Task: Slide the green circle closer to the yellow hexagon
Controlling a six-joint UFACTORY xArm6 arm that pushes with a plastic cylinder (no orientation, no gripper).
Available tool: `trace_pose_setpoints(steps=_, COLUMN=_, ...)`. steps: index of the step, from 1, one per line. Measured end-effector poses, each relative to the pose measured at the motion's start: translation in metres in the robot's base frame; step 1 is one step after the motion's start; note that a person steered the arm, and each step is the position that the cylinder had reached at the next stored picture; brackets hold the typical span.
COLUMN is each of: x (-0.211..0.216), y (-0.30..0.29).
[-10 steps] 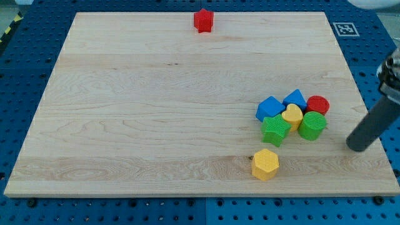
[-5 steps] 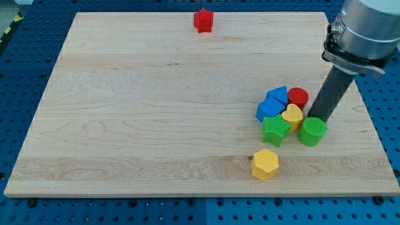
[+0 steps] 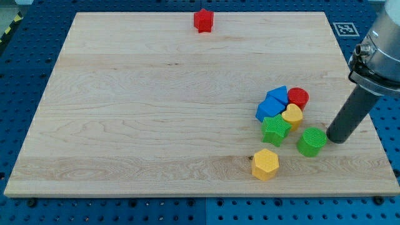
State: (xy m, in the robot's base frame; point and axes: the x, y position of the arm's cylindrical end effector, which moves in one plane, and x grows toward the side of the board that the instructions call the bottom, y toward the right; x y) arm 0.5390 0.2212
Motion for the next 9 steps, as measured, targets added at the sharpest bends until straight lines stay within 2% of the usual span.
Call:
trace_pose_setpoints(steps=3, x=0.019, y=-0.038)
trace_pose_setpoints(steps=6, x=-0.003, y=-0.042)
trace_pose_setpoints(steps=7, x=-0.01, y=-0.059)
trace_pose_setpoints(steps=9, x=-0.01, y=-0.071)
